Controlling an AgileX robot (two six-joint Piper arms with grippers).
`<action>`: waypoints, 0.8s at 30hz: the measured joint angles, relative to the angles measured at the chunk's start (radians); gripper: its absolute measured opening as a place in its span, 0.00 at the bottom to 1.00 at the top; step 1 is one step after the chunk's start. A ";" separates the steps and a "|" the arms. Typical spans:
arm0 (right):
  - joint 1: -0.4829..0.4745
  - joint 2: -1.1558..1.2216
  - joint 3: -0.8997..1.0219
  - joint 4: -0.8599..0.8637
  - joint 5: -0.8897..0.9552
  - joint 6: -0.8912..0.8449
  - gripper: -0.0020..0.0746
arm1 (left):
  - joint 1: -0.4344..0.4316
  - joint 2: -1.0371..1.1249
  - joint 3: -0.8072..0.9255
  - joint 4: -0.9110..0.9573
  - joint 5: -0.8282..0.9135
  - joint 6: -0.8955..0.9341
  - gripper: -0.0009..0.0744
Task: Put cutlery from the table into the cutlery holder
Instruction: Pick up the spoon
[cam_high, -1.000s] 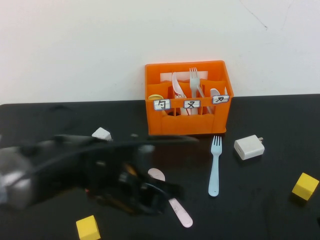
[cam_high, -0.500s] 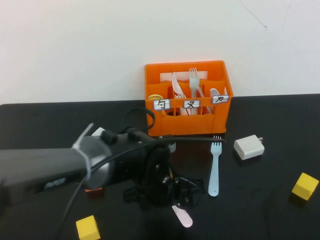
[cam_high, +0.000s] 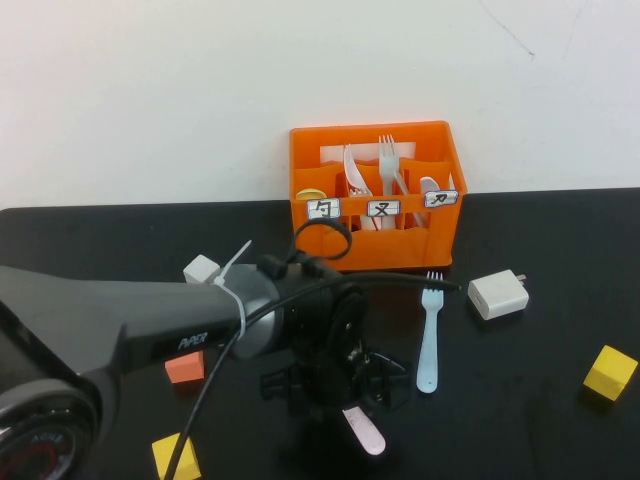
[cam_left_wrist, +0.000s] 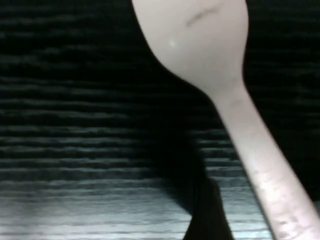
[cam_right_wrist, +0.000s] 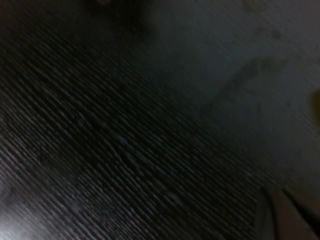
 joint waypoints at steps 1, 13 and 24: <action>0.000 0.000 0.000 0.000 0.000 0.000 0.02 | 0.000 0.001 0.000 0.011 0.008 0.000 0.61; 0.000 -0.002 0.000 0.000 0.000 0.000 0.02 | 0.023 0.007 -0.006 0.090 0.079 0.002 0.59; 0.000 -0.002 0.000 0.019 -0.007 0.000 0.02 | 0.030 0.015 -0.012 0.030 0.096 0.080 0.21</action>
